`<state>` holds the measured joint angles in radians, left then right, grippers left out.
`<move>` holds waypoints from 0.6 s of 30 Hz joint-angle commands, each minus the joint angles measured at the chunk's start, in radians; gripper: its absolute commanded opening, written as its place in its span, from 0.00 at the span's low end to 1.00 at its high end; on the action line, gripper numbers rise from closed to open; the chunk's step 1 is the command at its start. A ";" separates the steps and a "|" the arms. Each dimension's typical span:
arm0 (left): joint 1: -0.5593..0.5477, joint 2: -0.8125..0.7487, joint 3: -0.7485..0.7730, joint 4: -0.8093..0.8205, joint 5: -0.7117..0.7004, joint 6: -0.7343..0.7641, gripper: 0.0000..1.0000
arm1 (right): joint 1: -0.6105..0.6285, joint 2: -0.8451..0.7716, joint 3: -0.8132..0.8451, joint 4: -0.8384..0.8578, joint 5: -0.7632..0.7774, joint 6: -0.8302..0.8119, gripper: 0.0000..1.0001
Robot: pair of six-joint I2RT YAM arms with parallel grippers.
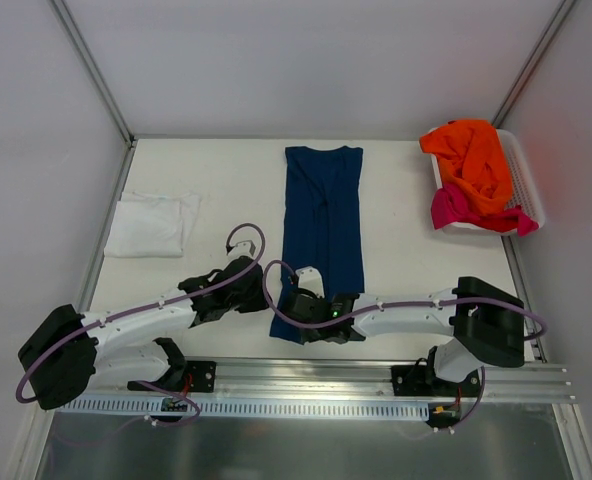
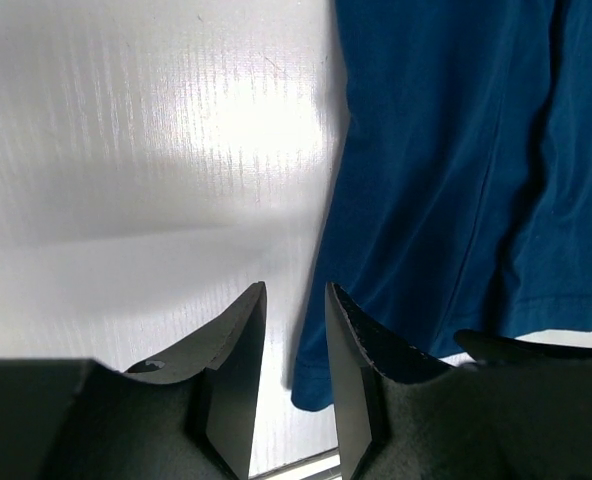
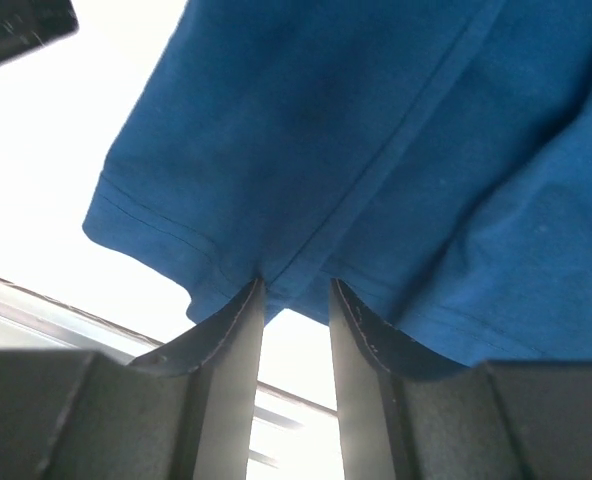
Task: Fold and stack the t-shirts
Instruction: Grab the bottom of the folded rectangular tshirt with both arms
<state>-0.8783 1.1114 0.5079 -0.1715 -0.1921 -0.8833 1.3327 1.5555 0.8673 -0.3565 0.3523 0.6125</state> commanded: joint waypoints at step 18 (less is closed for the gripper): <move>-0.011 -0.019 -0.028 0.006 -0.003 -0.039 0.29 | 0.022 -0.024 0.053 -0.062 0.073 0.055 0.00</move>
<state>-0.8783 1.1103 0.4908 -0.1699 -0.1917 -0.9066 1.3460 1.5654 0.8814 -0.3687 0.3771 0.6357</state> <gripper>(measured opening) 0.294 0.010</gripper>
